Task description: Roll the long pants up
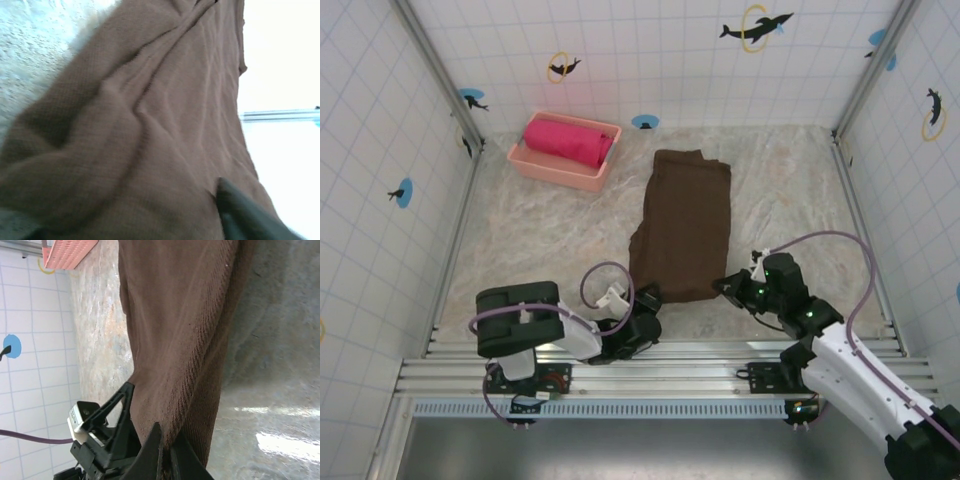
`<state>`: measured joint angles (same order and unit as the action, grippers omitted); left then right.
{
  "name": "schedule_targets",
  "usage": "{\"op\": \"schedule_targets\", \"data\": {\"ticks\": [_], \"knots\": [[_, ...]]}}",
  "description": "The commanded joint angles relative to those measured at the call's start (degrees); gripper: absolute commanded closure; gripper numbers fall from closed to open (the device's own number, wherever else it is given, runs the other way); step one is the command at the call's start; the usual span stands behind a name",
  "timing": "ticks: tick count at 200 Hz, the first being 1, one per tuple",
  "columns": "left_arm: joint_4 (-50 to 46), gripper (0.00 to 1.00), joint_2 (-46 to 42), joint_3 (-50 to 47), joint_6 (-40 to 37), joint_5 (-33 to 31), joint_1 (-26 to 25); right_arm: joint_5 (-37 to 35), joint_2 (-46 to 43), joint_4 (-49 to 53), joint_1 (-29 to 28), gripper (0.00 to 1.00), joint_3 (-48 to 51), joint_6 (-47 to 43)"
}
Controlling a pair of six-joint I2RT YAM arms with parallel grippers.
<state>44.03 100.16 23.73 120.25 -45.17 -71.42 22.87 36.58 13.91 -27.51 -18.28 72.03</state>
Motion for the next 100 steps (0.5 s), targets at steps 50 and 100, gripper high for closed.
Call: {"op": "schedule_targets", "data": {"ticks": [50,100], "knots": [[-1.75,1.00,3.13,1.28,9.31,1.22,0.54,0.69,-1.96,16.37,0.71,0.34,-8.02,-13.56],[-50.94,1.00,-18.10,10.38,13.97,10.94,2.83,-11.06,10.70,41.06,-4.28,0.01,-31.26,-43.28]]}}
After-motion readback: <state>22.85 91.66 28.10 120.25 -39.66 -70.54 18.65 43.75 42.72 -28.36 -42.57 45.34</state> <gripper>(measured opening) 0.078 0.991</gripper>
